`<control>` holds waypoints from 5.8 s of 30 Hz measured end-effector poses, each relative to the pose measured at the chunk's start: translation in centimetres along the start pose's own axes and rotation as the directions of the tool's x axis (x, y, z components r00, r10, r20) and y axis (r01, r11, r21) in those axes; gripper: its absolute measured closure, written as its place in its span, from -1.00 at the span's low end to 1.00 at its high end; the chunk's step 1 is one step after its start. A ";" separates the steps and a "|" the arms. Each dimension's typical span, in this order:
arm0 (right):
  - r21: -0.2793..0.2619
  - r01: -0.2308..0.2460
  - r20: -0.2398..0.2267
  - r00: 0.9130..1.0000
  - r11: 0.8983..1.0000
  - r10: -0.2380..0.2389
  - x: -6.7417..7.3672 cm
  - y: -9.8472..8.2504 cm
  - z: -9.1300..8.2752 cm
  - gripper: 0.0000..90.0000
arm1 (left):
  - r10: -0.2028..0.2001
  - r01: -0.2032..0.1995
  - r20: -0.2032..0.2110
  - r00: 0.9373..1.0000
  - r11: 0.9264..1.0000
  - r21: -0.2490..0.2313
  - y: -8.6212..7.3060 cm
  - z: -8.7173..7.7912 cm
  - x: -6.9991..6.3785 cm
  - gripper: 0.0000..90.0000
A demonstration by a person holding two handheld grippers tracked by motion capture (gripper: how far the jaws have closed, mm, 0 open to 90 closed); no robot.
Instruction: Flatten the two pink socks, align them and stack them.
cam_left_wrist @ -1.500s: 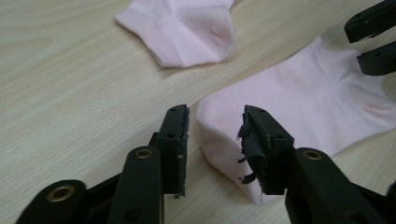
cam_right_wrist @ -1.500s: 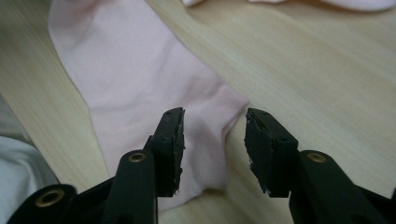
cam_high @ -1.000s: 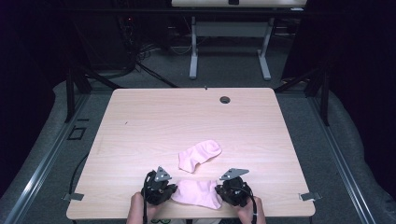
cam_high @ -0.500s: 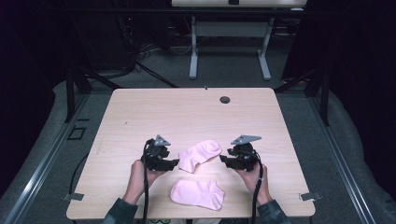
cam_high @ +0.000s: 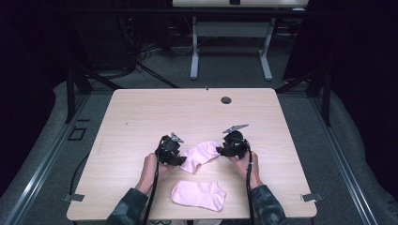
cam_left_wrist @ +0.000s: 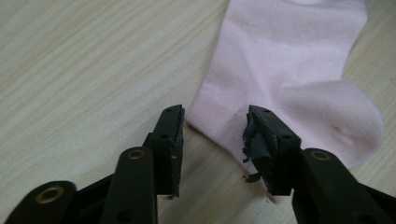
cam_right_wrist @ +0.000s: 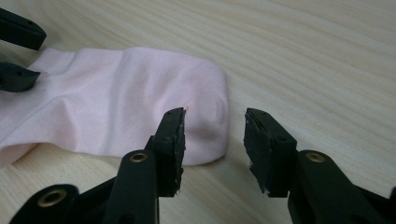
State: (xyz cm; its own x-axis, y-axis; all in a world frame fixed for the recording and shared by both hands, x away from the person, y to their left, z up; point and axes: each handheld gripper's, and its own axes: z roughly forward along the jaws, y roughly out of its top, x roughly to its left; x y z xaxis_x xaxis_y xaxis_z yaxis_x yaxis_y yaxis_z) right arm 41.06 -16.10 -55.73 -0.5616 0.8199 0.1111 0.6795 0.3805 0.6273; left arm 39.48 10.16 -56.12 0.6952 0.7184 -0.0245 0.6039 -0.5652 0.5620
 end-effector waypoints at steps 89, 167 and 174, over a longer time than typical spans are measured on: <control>0.001 0.148 -0.073 0.986 0.989 -0.147 4.9 1.8 -1.9 0.17 | -0.080 0.088 0.063 0.995 0.987 -0.135 3.3 -2.8 1.6 -0.16; -0.221 0.257 -0.096 0.954 0.941 -0.284 7.5 3.2 -9.6 0.88 | 0.307 -0.192 0.261 0.915 0.901 -0.389 -1.4 -1.9 0.2 -0.13; -0.227 0.266 -0.113 0.948 0.937 -0.296 7.6 3.3 -9.7 0.88 | 0.304 -0.198 0.218 0.927 0.893 -0.403 -1.5 -1.8 0.0 -0.16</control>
State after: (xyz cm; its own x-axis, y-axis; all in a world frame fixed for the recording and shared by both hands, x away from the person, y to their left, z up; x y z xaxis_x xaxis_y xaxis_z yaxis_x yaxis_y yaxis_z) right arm 34.43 -12.81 -45.35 -0.7872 0.6166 0.0064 0.3802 0.4772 0.7923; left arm 37.89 11.74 -55.45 0.9134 0.4058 -0.0319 0.2445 -0.4842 0.8401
